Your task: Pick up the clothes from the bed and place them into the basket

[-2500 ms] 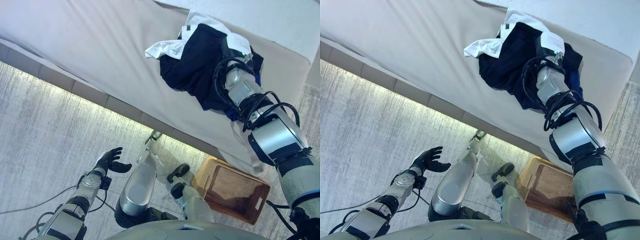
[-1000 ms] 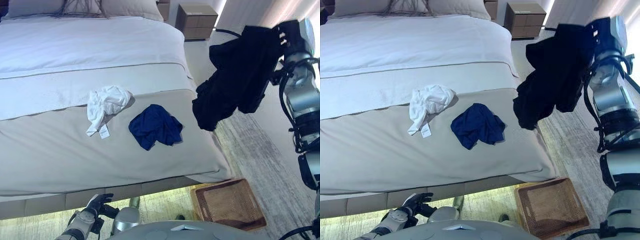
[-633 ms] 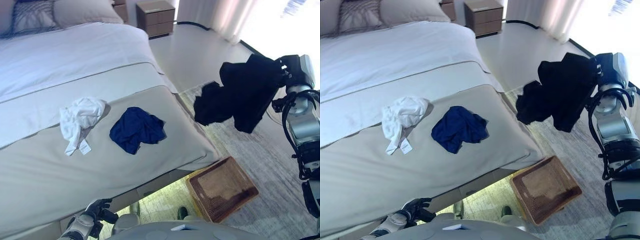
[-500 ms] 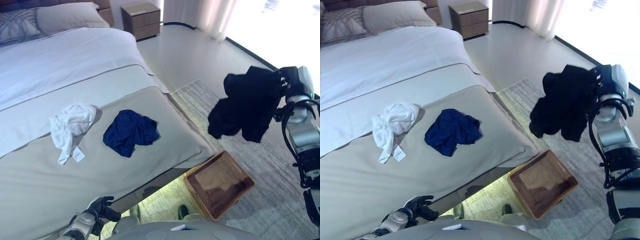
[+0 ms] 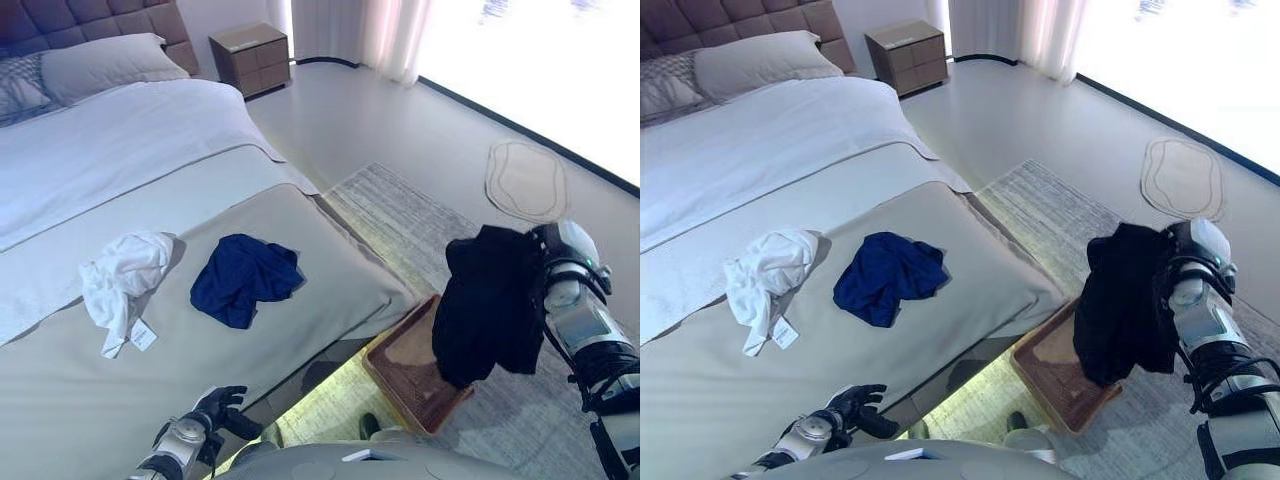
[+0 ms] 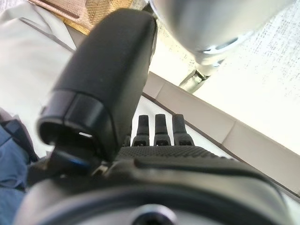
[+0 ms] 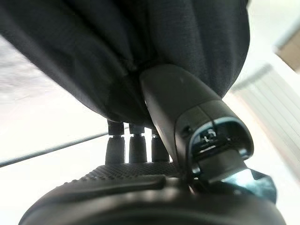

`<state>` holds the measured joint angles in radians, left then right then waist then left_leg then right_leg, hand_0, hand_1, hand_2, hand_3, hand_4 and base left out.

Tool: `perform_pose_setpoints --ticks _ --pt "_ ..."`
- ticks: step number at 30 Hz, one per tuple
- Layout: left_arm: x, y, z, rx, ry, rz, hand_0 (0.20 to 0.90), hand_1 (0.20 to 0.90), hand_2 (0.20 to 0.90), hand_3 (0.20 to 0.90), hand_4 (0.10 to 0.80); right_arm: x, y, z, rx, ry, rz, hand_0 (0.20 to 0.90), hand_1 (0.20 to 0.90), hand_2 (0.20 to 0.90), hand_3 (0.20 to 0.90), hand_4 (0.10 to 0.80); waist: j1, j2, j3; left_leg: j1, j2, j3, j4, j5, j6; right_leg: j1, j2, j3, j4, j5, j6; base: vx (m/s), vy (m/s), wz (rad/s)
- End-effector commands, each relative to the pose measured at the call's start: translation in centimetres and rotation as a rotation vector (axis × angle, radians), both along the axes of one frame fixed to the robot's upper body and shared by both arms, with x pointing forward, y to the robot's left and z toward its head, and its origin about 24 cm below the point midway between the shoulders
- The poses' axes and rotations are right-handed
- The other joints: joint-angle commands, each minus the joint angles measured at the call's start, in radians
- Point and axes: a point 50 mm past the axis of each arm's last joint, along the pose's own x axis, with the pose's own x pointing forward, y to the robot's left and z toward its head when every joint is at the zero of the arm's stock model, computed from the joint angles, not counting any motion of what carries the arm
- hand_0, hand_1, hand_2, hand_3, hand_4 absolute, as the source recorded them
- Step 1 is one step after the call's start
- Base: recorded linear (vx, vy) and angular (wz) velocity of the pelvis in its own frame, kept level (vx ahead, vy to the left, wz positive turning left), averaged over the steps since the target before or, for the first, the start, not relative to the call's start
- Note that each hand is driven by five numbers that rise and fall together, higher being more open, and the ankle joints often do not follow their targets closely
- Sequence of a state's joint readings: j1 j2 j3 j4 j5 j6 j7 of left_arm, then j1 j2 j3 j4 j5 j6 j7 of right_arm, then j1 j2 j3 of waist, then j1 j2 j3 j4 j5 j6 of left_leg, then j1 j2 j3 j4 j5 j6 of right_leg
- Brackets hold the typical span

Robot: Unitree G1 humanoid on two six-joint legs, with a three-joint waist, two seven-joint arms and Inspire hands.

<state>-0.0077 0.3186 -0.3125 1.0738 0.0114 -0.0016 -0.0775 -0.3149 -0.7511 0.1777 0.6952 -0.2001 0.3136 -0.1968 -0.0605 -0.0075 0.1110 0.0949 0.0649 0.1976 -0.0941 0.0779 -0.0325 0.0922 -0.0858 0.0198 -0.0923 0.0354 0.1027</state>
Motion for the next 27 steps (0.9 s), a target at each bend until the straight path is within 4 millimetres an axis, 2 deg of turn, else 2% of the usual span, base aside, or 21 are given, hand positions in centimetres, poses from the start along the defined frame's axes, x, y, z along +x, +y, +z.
perform_pose_setpoints --ticks 1,2,5,10,12,16,17,18,19,24,27 --pt "2.3 1.2 1.1 0.054 -0.048 -0.084 0.9 0.9 0.9 0.9 0.8 3.4 -1.1 5.6 -0.134 -0.15 -0.024 0.3 0.3 0.3 0.2 0.1 0.045 -0.018 -0.01 0.041 -0.058 -0.035 0.007 -0.147 0.045 -0.019 0.038 -0.103 0.008 0.002 -0.026 0.025 -0.113 0.02" --pt "2.6 1.2 1.2 0.057 -0.055 -0.092 0.9 0.9 0.9 0.9 0.8 3.0 -1.4 4.7 -0.122 -0.13 -0.044 0.3 0.3 0.3 0.2 0.1 0.049 -0.014 -0.003 0.039 -0.057 -0.036 0.007 -0.144 0.044 -0.022 0.036 -0.108 0.012 -0.001 -0.027 0.021 -0.118 0.03" --pt "4.1 1.1 1.8 0.066 -0.094 -0.113 0.9 0.9 0.9 0.9 0.8 2.8 -1.6 3.6 -0.083 -0.117 -0.084 0.3 0.3 0.3 0.2 0.1 0.056 0.001 0.035 0.001 -0.058 -0.042 0.048 -0.145 0.043 -0.058 0.023 -0.121 0.05 -0.013 -0.033 -0.08 -0.131 0.02" --pt "9.0 0.3 4.2 0.056 -0.257 -0.114 0.9 0.9 0.9 0.9 0.8 4.4 -2.1 6.0 -0.062 -0.202 -0.137 0.3 0.3 0.3 0.2 0.1 0.049 0.048 0.166 -0.168 -0.066 -0.074 0.171 -0.139 0.038 -0.202 0.004 -0.123 0.142 -0.023 -0.056 -0.273 -0.119 0.02" --pt "10.8 -0.2 5.3 0.029 -0.332 -0.102 0.9 0.9 0.9 0.9 0.8 4.8 -2.5 7.2 -0.077 -0.225 -0.167 0.3 0.3 0.3 0.2 0.1 0.039 0.086 0.222 -0.229 -0.072 -0.085 0.199 -0.129 0.037 -0.263 0.004 -0.101 0.166 -0.021 -0.067 -0.216 -0.068 0.03" --pt "12.7 -1.4 6.7 -0.04 -0.438 -0.077 0.9 0.9 0.9 0.9 0.8 5.3 -2.6 8.5 -0.085 -0.237 -0.205 0.3 0.3 0.3 0.2 0.1 0.023 0.146 0.293 -0.318 -0.082 -0.1 0.246 -0.111 0.032 -0.363 0.003 -0.089 0.217 -0.023 -0.088 -0.076 -0.042 0.04" --pt "12.9 -1.6 7.0 -0.056 -0.457 -0.071 0.9 0.9 0.9 0.9 0.8 5.4 -2.7 8.8 -0.09 -0.233 -0.211 0.462 0.462 0.462 0.389 0.289 0.021 0.155 0.302 -0.331 -0.083 -0.1 0.254 -0.109 0.031 -0.379 0.002 -0.091 0.227 -0.025 -0.092 -0.04 -0.006 -0.01" --pt "13.2 -1.7 7.3 -0.076 -0.479 -0.063 0.9 0.9 0.9 0.9 0.8 5.4 -2.9 9.1 -0.102 -0.225 -0.22 0.462 0.462 0.462 0.389 0.289 0.018 0.166 0.314 -0.346 -0.085 -0.099 0.262 -0.106 0.03 -0.398 0.003 -0.093 0.238 -0.028 -0.096 0.0 0.0 0.0" --pt "13.4 -1.9 7.6 -0.094 -0.5 -0.053 0.9 0.9 0.9 0.9 0.8 5.3 -3.1 9.3 -0.103 -0.215 -0.234 0.9 0.9 0.9 0.9 0.8 0.015 0.178 0.328 -0.359 -0.087 -0.099 0.274 -0.107 0.028 -0.412 0.004 -0.095 0.25 -0.034 -0.1 0.0 0.0 0.0" --pt "13.7 -2.0 8.3 -0.132 -0.561 -0.027 0.9 0.9 0.9 0.9 0.8 4.9 -3.7 9.5 -0.084 -0.268 -0.278 0.9 0.9 0.9 0.9 0.8 0.007 0.204 0.36 -0.379 -0.089 -0.098 0.264 -0.092 0.022 -0.437 0.014 -0.093 0.247 -0.031 -0.108 0.029 -0.001 0.02" --pt "14.0 -1.6 8.8 -0.157 -0.589 0.022 0.9 0.9 0.9 0.9 0.8 4.7 -3.8 9.2 -0.042 -0.276 -0.297 0.9 0.9 0.9 0.9 0.8 0.004 0.201 0.369 -0.376 -0.084 -0.088 0.244 -0.085 0.018 -0.439 0.021 -0.091 0.232 -0.025 -0.105 0.032 0.004 -0.08"
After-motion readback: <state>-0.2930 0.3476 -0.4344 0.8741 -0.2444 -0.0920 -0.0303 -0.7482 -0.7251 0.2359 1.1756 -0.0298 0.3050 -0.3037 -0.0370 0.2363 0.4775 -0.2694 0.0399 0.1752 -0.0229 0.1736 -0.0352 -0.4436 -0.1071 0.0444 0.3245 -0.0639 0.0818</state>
